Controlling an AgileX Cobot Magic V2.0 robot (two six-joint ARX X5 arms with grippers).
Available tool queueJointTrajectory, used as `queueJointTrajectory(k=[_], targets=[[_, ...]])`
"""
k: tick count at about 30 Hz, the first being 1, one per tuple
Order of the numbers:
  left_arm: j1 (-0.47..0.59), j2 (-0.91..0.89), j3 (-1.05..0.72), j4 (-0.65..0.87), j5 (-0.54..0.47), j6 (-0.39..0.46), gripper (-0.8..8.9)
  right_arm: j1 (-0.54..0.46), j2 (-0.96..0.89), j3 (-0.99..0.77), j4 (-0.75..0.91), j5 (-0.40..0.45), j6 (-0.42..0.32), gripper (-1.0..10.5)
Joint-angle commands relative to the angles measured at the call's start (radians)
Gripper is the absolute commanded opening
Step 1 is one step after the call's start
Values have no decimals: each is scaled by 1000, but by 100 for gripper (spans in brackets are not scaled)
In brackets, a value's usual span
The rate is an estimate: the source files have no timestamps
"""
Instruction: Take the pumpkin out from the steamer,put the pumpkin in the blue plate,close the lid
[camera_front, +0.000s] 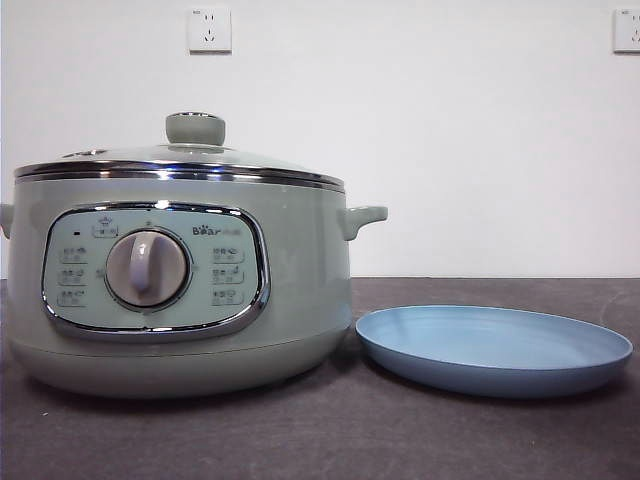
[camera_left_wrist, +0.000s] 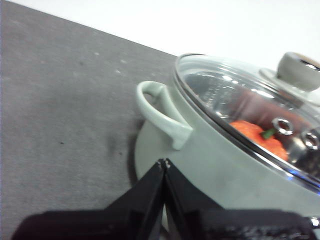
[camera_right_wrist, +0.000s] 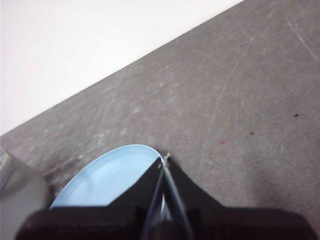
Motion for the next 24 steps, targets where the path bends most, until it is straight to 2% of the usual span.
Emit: queueJointTrajectory(k=[1,8,15,21,24], targets=[[3,-3,-12,7,16,-30,-6,2,-2,-11,0,-4,30,-1],[3,1,66,-19,-18,-33,-7,2,15,50,-32,-3,30,-9],[3,61,197,-42,-27,-32,-7,2,114,163,-28,-3,28,-8],[3,243,327,-43,-10,-12,-7,2,245,288,-28,-5,-58,-8],[3,356,408,-53,39,51,-7,2,324,363,-29,-6,-97,-8]])
